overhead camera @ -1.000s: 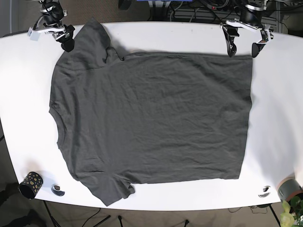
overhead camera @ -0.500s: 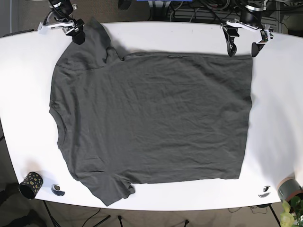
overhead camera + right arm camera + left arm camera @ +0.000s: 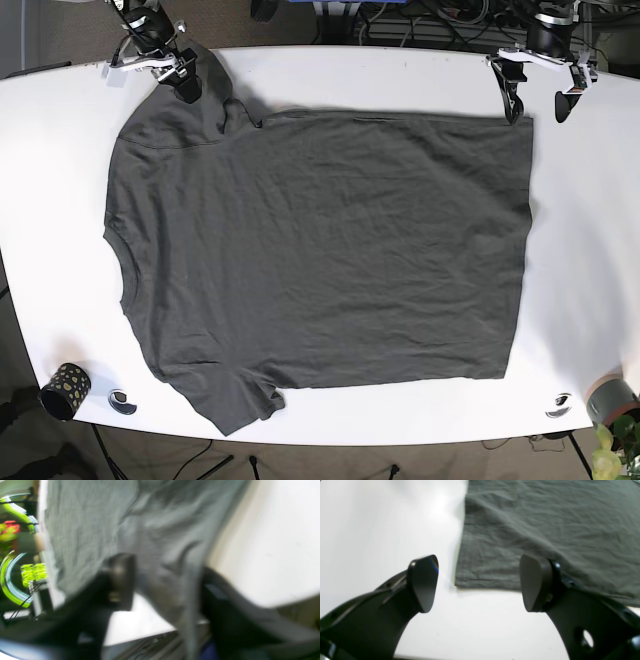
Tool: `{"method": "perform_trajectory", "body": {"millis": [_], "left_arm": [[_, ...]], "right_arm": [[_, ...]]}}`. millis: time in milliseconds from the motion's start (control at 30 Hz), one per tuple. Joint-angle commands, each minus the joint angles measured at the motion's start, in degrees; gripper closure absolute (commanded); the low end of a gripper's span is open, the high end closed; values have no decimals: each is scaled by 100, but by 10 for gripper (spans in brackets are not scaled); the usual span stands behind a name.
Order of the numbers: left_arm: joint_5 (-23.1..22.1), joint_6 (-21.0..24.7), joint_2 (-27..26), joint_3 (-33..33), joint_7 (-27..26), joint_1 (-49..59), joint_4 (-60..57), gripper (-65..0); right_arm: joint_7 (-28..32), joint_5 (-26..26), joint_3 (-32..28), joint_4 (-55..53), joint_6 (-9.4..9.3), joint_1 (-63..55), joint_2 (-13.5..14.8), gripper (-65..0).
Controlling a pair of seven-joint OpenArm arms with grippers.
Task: Fold the T-shirt properly
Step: 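Lower both grippers onto the shirt's shoulder edge and grasp it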
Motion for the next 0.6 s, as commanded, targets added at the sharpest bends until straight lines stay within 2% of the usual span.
{"method": "perform_trajectory", "body": {"millis": [0,67,100,167,233,267,333,400,567], "left_arm": [[-421,-3,-53,-122,76,49,73,-474],[-843,-3,-53,-342,489,40,73,-475],[-1045,-3,-53,-474,700,-3,73,-476],[-1476,-11,-53,-747,1219,-241,73,-478],[-1705,-11,-53,-975,1755,-434,73,-479],[-1766,-11,-53,-1142,2133,-549,73,-479],[-1784,-20,-27,-1327,2555,-689,73,-479],[-1784,-196,-18,-1520,3117,-944,56,-479],[-1801,-873,-9,-1766,3627,-1208,-261,-478]], "right_arm": [[16,21,29,67,67,-29,41,-152],[16,21,29,67,49,-12,41,-36],[16,21,29,76,40,-3,41,0],[16,21,29,84,40,-3,41,0],[16,30,29,93,40,-20,41,0],[16,30,29,93,40,-20,41,0],[16,30,29,93,40,-29,41,0],[16,30,29,93,40,-38,41,0],[16,30,20,234,40,-100,41,0]]}}
